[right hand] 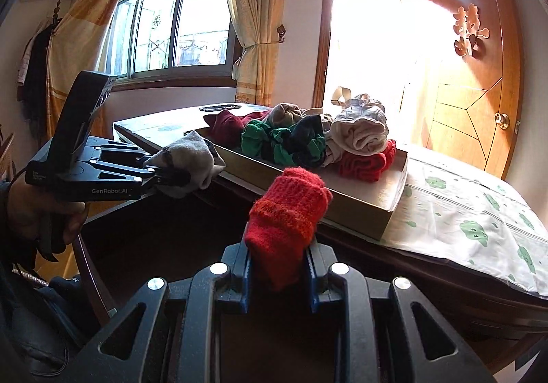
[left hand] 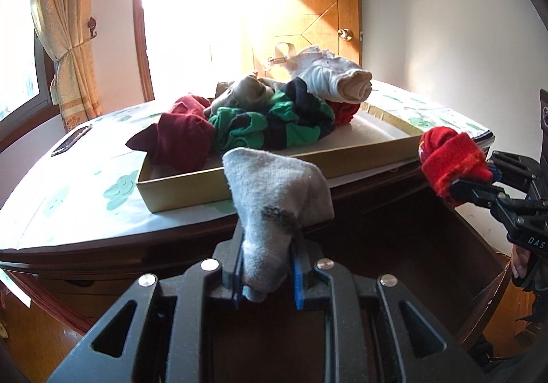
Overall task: Take underwear out of drawer
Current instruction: 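Lift both socks out of the drawer and carry them over the tray, then lower both socks into the tray and open both tools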
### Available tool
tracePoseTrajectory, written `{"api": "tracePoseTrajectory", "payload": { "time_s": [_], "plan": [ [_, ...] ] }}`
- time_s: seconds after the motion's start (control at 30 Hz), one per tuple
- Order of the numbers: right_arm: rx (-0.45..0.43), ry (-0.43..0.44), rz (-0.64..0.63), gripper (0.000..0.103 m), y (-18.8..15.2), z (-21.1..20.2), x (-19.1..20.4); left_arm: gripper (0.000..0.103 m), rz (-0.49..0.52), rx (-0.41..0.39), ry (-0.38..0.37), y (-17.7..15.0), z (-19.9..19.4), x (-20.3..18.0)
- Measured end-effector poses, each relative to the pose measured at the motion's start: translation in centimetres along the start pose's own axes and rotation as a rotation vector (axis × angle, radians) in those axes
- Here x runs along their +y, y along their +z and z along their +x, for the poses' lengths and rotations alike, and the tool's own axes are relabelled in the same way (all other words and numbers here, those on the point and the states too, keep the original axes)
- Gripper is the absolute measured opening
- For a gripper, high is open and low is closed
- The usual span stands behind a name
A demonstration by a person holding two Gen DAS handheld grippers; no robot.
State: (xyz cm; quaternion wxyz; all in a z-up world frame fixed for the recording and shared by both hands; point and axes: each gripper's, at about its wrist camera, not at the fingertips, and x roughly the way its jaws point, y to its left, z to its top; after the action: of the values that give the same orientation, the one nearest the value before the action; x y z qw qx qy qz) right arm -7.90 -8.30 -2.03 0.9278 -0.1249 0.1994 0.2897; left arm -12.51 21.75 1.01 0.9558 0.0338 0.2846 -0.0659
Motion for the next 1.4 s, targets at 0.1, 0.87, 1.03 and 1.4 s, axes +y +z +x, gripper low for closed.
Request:
{"api": "tracePoseTrajectory", "payload": {
  "time_s": [0.1, 0.87, 1.03, 1.4],
  "plan": [
    [-0.003, 0.000, -0.007, 0.026, 0.4, 0.1, -0.1, 0.020, 0.013, -0.009, 0.004, 1.0, 0.4, -0.2],
    [-0.080, -0.047, -0.042, 0.026, 5.2, 0.2, -3.5, 0.020, 0.076, -0.089, 0.038, 7.2, 0.8, 0.1],
    [-0.095, -0.053, -0.037, 0.026, 5.9, 0.5, -4.0, 0.020, 0.080, -0.105, 0.044, 8.1, 1.0, 0.1],
    [-0.101, -0.053, -0.046, 0.026, 7.7, 2.0, -5.0, 0.020, 0.083, -0.104, 0.041, 10.0, 2.3, 0.0]
  ]
}}
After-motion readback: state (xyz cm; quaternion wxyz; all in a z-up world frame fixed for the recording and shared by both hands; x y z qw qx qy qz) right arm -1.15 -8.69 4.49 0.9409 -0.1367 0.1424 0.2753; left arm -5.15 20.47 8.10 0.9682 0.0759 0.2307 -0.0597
